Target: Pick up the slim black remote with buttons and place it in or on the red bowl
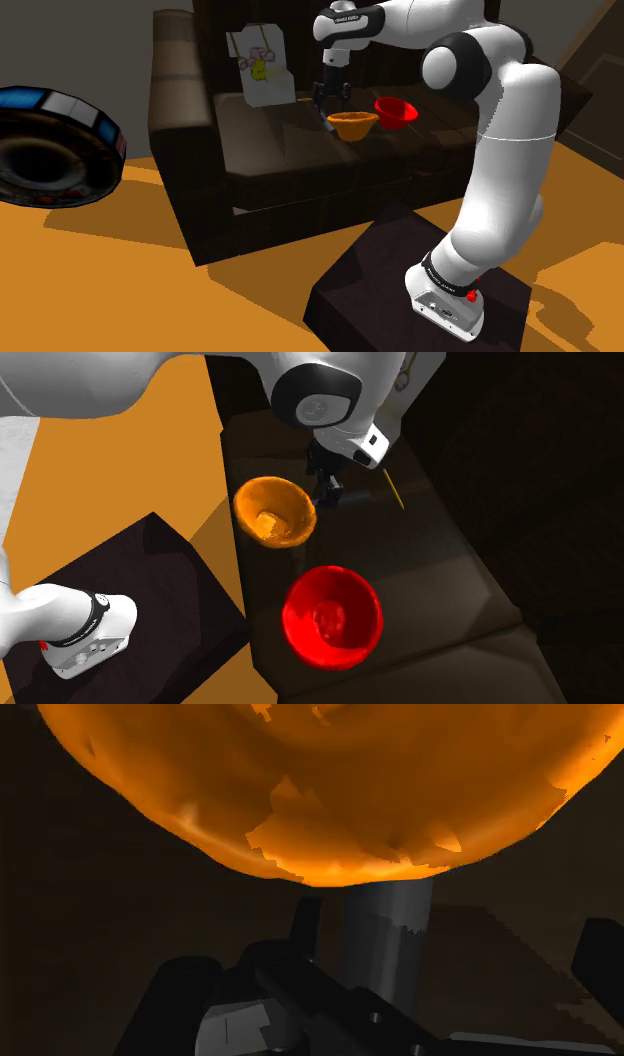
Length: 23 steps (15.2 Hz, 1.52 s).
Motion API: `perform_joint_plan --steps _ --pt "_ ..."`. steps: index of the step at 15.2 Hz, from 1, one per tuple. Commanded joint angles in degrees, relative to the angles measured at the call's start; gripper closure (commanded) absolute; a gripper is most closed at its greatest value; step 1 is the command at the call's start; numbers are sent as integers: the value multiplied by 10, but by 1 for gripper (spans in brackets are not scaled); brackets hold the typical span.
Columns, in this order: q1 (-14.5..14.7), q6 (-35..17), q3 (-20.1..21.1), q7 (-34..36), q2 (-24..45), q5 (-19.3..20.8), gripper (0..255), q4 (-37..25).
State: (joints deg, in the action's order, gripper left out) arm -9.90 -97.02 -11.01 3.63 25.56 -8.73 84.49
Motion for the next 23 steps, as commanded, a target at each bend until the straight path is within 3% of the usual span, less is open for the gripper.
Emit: perform_joint_plan --steps 1,3,11,18,19,23 --pt "-13 18 -2 2 50 -8 0 -66" --pt "-24 34 -3 5 92 -14 0 -124" --pt "-17 -28 -2 1 84 -15 0 -53" --pt "-17 -28 -2 1 84 -15 0 -54" --pt "-17 -28 -2 1 84 -15 255 -54" --pt "-17 -28 -2 1 83 -15 255 -51"
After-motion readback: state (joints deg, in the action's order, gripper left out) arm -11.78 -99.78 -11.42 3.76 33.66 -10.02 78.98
